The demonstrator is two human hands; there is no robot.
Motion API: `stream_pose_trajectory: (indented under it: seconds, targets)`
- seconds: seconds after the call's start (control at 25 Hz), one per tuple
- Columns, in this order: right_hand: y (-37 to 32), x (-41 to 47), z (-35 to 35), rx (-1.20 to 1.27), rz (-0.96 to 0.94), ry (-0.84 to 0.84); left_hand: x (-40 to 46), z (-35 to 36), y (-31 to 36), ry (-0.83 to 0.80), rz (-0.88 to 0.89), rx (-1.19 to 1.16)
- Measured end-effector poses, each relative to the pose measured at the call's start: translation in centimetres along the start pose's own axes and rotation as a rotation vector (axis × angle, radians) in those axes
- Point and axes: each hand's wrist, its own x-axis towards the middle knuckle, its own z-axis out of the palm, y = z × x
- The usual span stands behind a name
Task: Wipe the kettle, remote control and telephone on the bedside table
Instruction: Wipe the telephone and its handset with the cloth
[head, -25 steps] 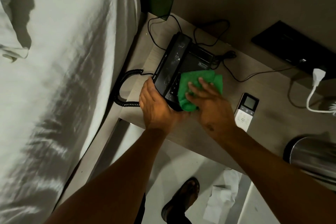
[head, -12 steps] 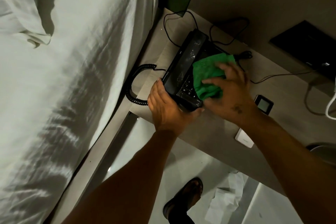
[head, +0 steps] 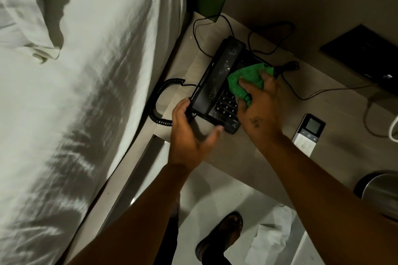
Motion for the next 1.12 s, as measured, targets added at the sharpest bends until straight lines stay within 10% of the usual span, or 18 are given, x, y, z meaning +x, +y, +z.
stream_pose_trajectory:
  seconds: [0.2,0.64,1.12]
  targets:
    - [-0.1,0.0,0.1,-0.002,-0.006,0.023,3.6,-3.2,0.9,0.06,-0.234,-0.323]
    - [0.1,2.6,-1.9,0.183,-0.029,0.054,8.9,-5.8,3.8,-0.318,-0.366,-0.095]
    - [-1.0,5.7,-3.3,-0.011,-0.552,-0.263,8.5,-5.7,1.6,-0.34,-0.339,-0.15]
